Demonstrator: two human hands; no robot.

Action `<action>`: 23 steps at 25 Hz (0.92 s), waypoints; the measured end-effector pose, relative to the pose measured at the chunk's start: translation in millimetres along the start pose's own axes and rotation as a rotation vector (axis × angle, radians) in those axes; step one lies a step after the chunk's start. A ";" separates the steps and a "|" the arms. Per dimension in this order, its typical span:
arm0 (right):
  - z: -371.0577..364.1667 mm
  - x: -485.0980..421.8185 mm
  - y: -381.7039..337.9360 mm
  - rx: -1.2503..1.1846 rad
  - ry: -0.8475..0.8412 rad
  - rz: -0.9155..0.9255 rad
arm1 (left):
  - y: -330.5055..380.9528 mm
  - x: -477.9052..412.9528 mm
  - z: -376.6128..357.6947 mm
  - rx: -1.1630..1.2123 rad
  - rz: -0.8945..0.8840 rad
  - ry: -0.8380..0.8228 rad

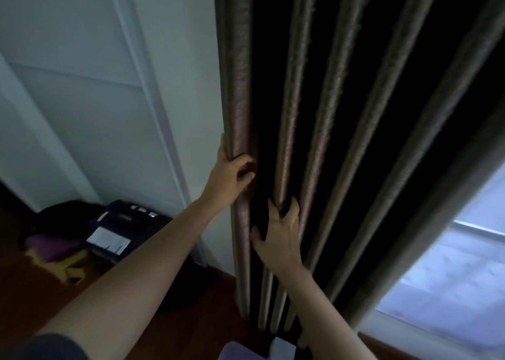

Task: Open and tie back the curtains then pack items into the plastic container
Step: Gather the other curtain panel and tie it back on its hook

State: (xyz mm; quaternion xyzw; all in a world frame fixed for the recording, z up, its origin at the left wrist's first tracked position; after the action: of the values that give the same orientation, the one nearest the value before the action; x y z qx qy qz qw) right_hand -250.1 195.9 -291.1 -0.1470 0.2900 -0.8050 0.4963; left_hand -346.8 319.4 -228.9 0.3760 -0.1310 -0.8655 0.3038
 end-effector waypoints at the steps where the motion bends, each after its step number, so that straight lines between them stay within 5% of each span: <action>1: 2.9 -5.1 0.9 -0.002 -0.031 -0.018 | -2.0 -2.8 0.2 0.009 -0.025 -0.051; 6: -3.0 -2.4 22.9 0.029 -0.139 0.043 | -23.7 -4.7 16.6 -0.188 0.090 -0.053; 10: -17.0 -1.1 39.7 0.121 -0.282 0.099 | -10.3 -0.4 17.4 0.024 0.010 -0.278; 14: -30.9 -4.4 47.0 0.143 -0.407 0.145 | 5.9 6.9 2.3 0.139 0.016 -0.273; 23: -33.1 -1.5 27.4 0.186 -0.404 0.081 | 26.5 -14.6 4.8 0.197 -0.031 -0.499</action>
State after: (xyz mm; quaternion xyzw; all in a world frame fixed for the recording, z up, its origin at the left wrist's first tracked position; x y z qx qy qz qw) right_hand -247.2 198.5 -333.9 -0.2472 0.1150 -0.7617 0.5878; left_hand -331.2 307.9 -205.3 0.1807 -0.2795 -0.9191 0.2109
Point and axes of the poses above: each hand's wrist, its own x-axis away from the middle knuckle, its own z-axis out of the back of the hand, y = z × x, the point moved 1 cm from there along -x, towards the middle knuckle, and after that the axes turned 10 degrees about -z, right-handed, at the moved point
